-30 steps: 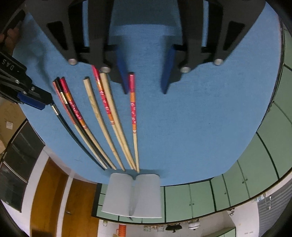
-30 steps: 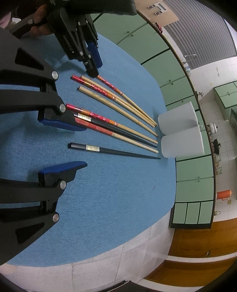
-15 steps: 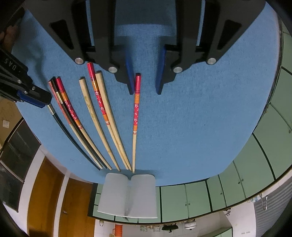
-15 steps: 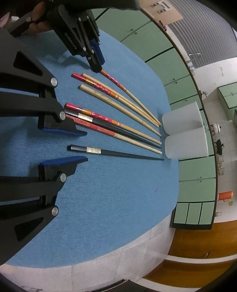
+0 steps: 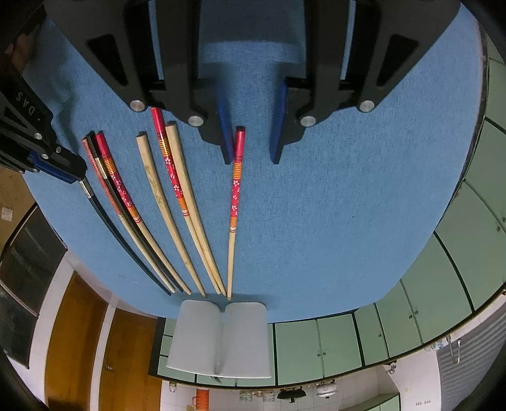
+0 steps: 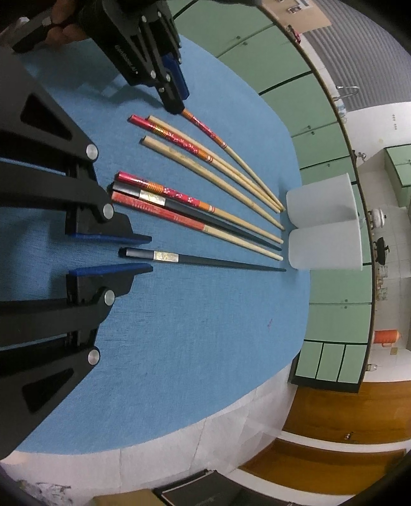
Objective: Organize utensils
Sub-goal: 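Grasp a red-patterned chopstick with the left tool while the right tool grasps the black chopstick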
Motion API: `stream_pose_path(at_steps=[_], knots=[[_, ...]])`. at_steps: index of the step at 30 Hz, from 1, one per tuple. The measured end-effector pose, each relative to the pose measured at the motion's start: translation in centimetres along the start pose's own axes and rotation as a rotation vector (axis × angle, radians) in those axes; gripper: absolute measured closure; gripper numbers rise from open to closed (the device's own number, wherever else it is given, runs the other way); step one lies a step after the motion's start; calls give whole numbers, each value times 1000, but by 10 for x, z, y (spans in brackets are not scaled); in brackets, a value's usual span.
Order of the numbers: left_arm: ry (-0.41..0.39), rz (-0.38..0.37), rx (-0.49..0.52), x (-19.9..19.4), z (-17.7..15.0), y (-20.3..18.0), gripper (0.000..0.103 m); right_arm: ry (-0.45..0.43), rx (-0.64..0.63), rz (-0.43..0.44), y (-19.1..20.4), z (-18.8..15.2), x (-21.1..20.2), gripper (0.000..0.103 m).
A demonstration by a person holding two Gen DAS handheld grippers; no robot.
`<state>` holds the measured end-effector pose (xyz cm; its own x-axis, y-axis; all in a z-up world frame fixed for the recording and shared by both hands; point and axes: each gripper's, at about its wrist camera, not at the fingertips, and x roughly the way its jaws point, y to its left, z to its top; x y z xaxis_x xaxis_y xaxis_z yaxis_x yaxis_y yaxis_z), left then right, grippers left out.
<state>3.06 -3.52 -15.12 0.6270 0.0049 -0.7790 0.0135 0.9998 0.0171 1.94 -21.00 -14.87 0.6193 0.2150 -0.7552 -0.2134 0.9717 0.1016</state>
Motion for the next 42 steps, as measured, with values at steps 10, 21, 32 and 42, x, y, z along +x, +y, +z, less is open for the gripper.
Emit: stream_pose_path(at_steps=[10, 21, 32, 42], knots=[[3, -7, 8, 0, 1, -7, 98, -5, 14, -12, 1, -3, -4, 96], [-14, -68, 14, -35, 19, 0, 98, -61, 18, -6, -21, 20, -47, 97], [-217, -91, 9, -107, 77, 14, 98, -222, 23, 27, -40, 78, -103, 97], [-317, -133, -16, -116, 142, 20, 98, -295, -9, 115, -47, 154, -124, 97]])
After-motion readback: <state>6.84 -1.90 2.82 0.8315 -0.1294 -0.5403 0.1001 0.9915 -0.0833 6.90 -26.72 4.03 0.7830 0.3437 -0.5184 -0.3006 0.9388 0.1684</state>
